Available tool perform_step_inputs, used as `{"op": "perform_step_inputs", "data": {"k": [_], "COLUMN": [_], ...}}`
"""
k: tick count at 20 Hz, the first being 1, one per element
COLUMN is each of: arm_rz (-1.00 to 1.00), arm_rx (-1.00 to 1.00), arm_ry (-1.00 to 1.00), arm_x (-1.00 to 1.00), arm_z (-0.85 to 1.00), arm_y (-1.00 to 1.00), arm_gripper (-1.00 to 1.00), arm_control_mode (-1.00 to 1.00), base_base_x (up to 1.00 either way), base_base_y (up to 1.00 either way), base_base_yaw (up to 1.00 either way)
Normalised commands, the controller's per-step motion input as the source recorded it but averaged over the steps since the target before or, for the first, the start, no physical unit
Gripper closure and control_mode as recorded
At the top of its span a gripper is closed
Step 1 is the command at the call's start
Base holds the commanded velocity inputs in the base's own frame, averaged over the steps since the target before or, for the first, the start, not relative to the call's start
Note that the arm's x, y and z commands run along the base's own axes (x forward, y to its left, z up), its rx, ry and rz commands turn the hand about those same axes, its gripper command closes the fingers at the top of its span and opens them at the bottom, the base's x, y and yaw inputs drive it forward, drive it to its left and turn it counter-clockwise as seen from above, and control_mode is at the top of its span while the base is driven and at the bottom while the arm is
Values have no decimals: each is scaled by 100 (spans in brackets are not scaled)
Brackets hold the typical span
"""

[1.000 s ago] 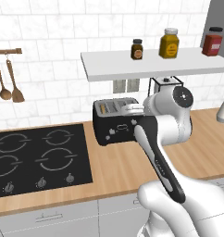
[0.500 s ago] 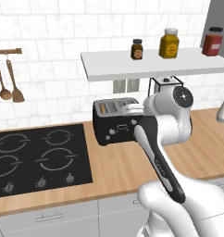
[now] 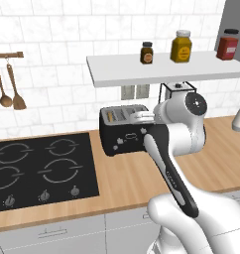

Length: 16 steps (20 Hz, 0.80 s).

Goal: Start the toaster. Once the lever pops up, take the bread to the plate on the dining counter.

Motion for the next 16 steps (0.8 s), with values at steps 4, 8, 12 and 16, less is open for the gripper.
{"op": "perform_step_inputs", "data": {"k": [4,8,12,16], "arm_rz": [0,0,0,0], "arm_rx": [0,0,0,0], "arm_ry": [0,0,0,0], "arm_x": [0,0,0,0], "arm_z": [0,0,0,0], "arm_y": [0,0,0,0], "arm_gripper": [-100,-100,-100,-100], "arm_control_mode": [-100,-100,-100,-100], "base_base_x": [0,0,0,0], "base_base_y": [0,0,0,0], "base_base_yaw": [0,0,0,0]}}
